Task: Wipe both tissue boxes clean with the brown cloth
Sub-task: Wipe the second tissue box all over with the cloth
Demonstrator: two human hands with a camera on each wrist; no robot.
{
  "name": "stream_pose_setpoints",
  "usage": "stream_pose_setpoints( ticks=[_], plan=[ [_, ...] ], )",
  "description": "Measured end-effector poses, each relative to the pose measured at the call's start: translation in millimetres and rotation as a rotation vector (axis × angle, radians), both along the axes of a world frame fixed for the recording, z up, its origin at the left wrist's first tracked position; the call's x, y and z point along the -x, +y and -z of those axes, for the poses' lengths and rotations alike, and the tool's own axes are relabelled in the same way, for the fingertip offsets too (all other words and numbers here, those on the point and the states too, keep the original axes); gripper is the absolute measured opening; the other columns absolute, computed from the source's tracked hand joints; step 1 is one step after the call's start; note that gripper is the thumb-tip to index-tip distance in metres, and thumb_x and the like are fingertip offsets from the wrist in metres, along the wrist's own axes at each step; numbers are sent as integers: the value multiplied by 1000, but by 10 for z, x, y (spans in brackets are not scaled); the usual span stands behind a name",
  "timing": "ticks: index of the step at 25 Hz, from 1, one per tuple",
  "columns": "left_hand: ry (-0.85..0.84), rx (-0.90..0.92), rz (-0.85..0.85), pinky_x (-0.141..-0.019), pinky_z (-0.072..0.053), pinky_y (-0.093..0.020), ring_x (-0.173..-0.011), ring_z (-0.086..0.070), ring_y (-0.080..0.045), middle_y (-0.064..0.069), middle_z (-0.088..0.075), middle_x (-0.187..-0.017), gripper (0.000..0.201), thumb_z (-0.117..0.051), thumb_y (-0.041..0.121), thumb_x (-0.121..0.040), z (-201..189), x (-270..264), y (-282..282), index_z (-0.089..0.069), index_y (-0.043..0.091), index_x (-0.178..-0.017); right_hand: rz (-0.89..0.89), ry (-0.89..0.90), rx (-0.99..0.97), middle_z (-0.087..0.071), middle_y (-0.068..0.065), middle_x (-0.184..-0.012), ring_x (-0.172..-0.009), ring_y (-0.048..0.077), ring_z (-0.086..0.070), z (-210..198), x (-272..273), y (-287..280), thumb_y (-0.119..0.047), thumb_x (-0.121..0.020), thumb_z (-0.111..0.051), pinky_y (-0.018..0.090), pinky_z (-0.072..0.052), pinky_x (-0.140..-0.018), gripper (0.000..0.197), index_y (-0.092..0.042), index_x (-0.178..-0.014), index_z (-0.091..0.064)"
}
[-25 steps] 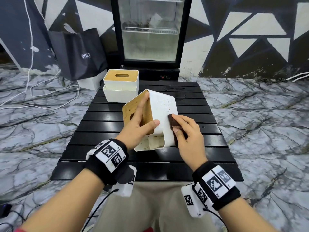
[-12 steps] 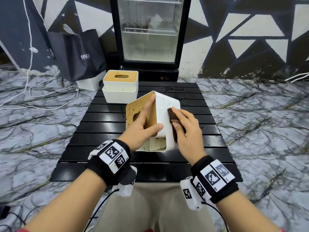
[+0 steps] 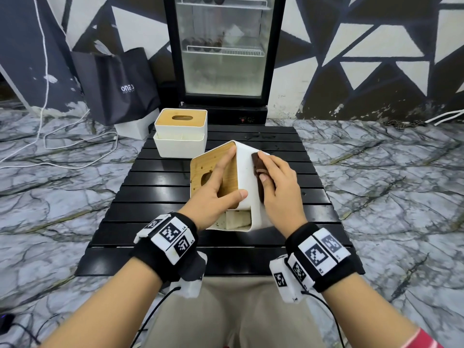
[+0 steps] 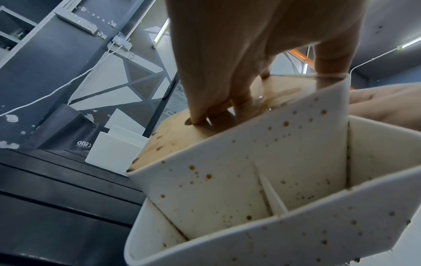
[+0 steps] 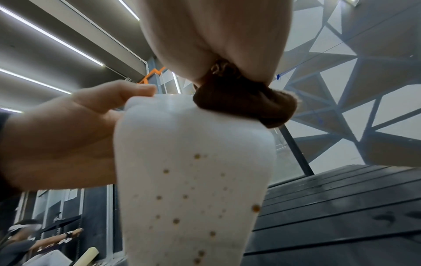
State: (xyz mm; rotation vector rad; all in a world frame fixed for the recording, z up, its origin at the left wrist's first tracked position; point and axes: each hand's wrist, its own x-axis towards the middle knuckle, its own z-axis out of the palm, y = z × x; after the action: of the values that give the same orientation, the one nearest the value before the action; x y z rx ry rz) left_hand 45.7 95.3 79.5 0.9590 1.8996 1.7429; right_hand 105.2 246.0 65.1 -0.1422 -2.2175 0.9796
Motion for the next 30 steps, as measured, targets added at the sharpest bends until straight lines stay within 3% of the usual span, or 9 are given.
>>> stream_pose_setpoints(
  ticks=[2, 6, 10, 13, 17, 22, 25, 27, 30],
  plan=[
    [4, 5, 4, -69, -50, -16, -95, -55, -7, 0, -44, -134, 76, -62, 18, -86, -12, 3, 10, -19, 67, -126, 21, -36, 16, -51, 1, -126, -110, 17, -41, -24, 53, 90, -4, -92, -42, 18, -24, -95, 44, -19, -132, -45],
    [5, 5, -2, -66, -48, -14, -85, -53, -1, -4, -45, -128, 77, -60, 13, -89, -21, 14, 14, -20, 67, -126, 57, -75, 77, -50, 2, -125, -110, 19, -41, 28, -45, 68, -2, -91, -44, 19, -25, -95, 45, -19, -133, -45],
    [36, 44, 1, -76, -53, -20, -104, -55, -10, 10, -44, -132, 77, -62, 27, -81, -41, -2, 23, -18, 72, -125, -24, -16, 25, -49, -2, -127, -110, 13, -38, -20, -100, -73, -8, -90, -43, 12, -25, -95, 43, -19, -132, -46],
    [44, 38, 7, -78, -54, -23, -97, -57, -7, 15, -46, -125, 78, -61, 14, -89, -51, 1, 32, -17, 66, -127, -51, -18, 9, -48, -8, -125, -111, 11, -38, -90, -27, -21, -5, -90, -45, 5, -24, -94, 45, -21, -132, -45],
    [31, 22, 19, -85, -55, -28, -111, -55, -10, 17, -41, -133, 77, -61, 15, -90, -34, 17, 20, -17, 65, -129, -51, -15, 51, -43, -15, -119, -114, 18, -43, -24, -115, -76, -11, -89, -43, 18, -30, -97, 45, -24, -132, -45],
    [75, 45, 49, -83, -54, -25, -123, -47, -11, 8, -31, -146, 77, -63, 29, -82, -23, 32, 0, -16, 70, -128, -144, 20, 36, -45, -17, -120, -116, 16, -43, -102, -64, -104, -13, -87, -43, 19, -33, -101, 45, -24, -130, -48],
    [53, 24, 33, -82, -52, -22, -123, -48, -12, 6, -35, -144, 76, -63, 31, -79, -21, 51, -14, -18, 75, -123, -112, 17, 59, -45, -16, -121, -115, 22, -46, -90, 3, -57, -13, -87, -42, 36, -39, -102, 46, -26, -131, -46],
    [55, 25, 24, -83, -53, -24, -123, -48, -10, 9, -35, -144, 77, -64, 36, -78, -10, 53, -9, -17, 73, -125, -102, 27, 75, -45, -14, -121, -113, 24, -46, -59, -17, -100, -14, -87, -41, 40, -40, -101, 46, -27, -131, -45],
    [91, 34, 16, -87, -52, -25, -124, -44, -1, 25, -30, -141, 80, -64, 46, -74, 8, 47, 1, -13, 68, -131, -131, 48, 53, -45, -13, -121, -115, 19, -43, -100, -12, -173, -12, -88, -42, 35, -39, -101, 45, -23, -131, -47]
  ],
)
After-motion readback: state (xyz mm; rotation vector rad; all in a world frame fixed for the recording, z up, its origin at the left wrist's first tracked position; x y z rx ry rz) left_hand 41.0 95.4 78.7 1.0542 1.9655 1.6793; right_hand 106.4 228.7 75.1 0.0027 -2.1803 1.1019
